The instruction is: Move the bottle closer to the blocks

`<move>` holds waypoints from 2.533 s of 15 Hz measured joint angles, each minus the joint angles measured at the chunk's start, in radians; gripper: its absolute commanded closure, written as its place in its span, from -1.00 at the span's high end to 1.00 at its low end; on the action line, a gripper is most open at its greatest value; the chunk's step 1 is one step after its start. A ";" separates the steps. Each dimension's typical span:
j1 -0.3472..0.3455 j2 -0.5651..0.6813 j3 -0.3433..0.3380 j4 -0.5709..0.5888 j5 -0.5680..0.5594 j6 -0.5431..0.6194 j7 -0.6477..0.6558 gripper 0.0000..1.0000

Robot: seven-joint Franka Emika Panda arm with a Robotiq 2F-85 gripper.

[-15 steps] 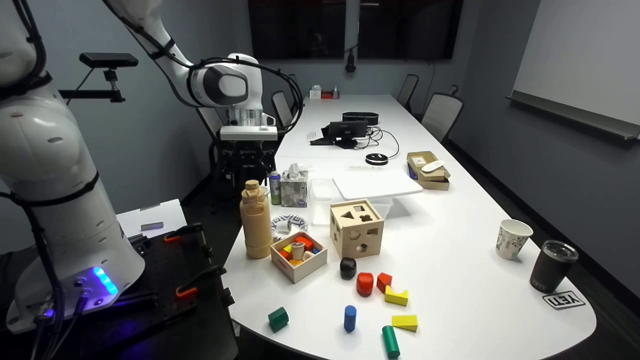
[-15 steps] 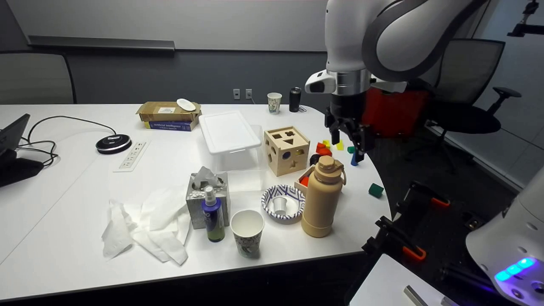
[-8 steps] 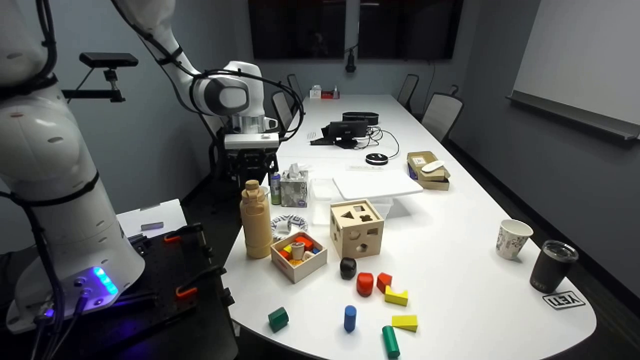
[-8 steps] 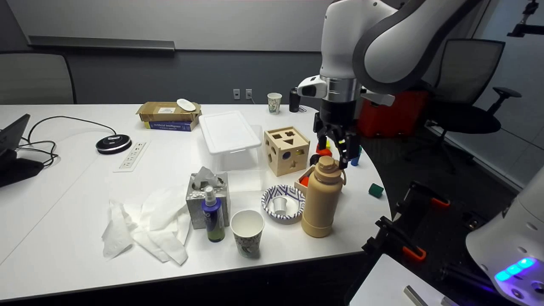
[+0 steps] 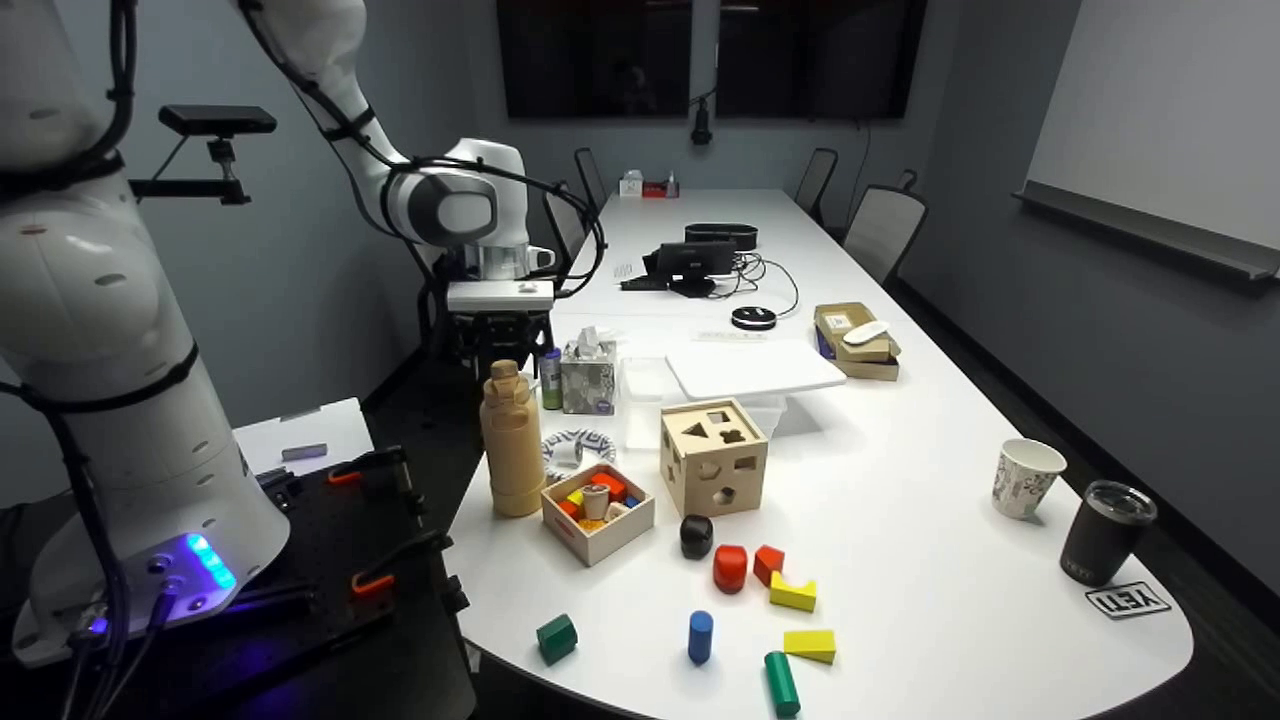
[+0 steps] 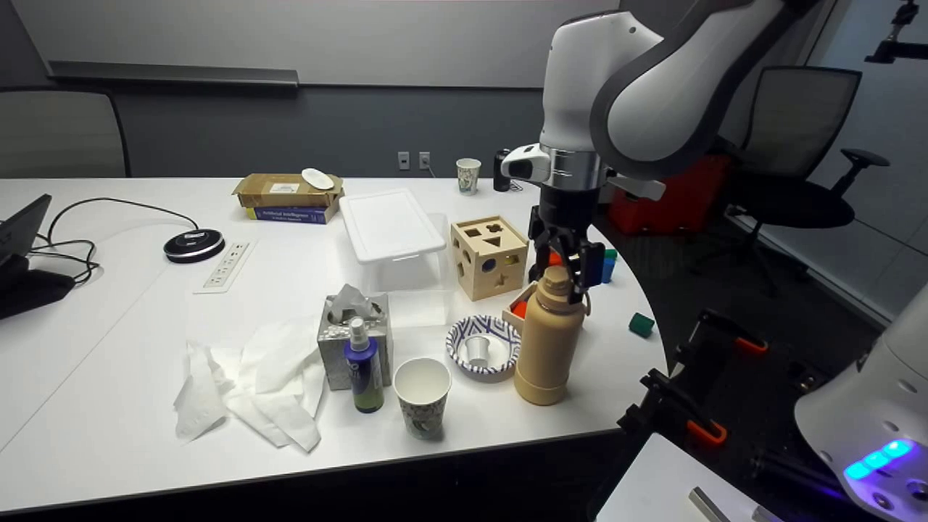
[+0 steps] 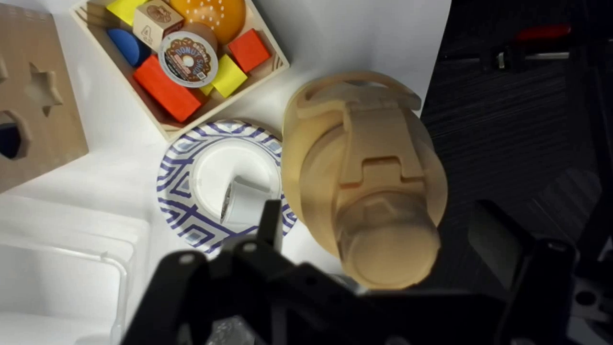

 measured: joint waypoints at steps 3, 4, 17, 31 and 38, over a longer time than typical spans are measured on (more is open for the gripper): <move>-0.002 0.014 0.001 0.000 0.000 0.014 0.000 1.00; -0.003 0.018 0.001 0.000 0.000 0.019 0.000 1.00; -0.020 0.069 0.005 0.000 -0.003 0.052 0.003 0.05; -0.038 0.033 0.024 0.045 0.079 -0.042 0.068 0.05; -0.026 -0.097 0.032 0.091 0.039 -0.184 0.235 0.05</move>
